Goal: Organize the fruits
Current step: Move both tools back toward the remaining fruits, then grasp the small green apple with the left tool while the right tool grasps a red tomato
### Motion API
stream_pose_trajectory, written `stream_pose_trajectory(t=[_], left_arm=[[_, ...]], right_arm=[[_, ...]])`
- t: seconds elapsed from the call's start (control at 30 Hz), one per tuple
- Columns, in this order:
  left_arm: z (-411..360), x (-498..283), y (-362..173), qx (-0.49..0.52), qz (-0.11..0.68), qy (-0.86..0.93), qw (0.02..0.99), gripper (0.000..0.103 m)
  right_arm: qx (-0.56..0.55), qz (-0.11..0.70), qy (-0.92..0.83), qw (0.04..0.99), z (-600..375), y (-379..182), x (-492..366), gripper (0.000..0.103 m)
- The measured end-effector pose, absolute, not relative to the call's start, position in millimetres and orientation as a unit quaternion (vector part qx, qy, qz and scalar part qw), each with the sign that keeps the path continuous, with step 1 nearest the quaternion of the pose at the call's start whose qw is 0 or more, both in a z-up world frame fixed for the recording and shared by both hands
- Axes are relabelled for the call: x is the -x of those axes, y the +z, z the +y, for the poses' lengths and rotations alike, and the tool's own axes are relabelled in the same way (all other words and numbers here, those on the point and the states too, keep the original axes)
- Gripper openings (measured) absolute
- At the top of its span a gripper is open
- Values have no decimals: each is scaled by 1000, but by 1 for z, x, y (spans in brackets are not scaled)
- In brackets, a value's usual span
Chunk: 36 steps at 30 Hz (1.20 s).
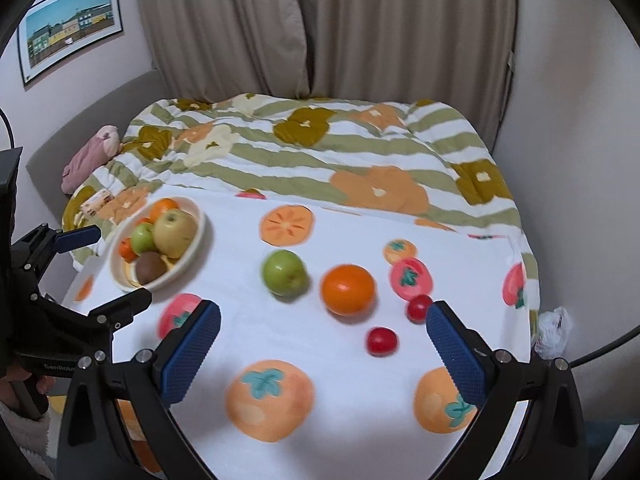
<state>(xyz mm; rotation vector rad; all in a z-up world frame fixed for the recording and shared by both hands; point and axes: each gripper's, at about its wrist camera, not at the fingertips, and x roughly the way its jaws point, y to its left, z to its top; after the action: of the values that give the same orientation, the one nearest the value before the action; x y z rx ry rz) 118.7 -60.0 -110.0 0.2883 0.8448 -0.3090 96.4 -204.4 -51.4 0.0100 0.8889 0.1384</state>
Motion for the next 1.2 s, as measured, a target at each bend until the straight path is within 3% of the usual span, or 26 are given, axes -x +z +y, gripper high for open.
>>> stream_pose_trajectory(t=[0.33,0.5,0.7,0.8,0.93,1.03,1.2], left_arm=[[-108,-148,-161,-158,422,-171,876,103],[-127,-166,-180,-168,431,-178,869,92],[-143,-182,-191,-178,430,-183,866,87],[-148,-187,-194,-180,433,-185,864,77],[-153,-193,-199,-185,438,-185,860,75],[-153,-195,-201,-178,444,-190,857,62],[-155,-193,-202,-182,442,-190,858,60]], right_arm=[[-20,462,55,885,-249,-116,-100,103],[-30,480,56,875,-262,-141,-104,102],[-37,491,55,869,-271,-157,-107,98],[-43,496,58,866,-272,-162,-111,91],[-46,502,64,861,-270,-168,-116,86],[-47,501,69,861,-268,-170,-119,86],[-45,501,74,861,-264,-173,-125,76]])
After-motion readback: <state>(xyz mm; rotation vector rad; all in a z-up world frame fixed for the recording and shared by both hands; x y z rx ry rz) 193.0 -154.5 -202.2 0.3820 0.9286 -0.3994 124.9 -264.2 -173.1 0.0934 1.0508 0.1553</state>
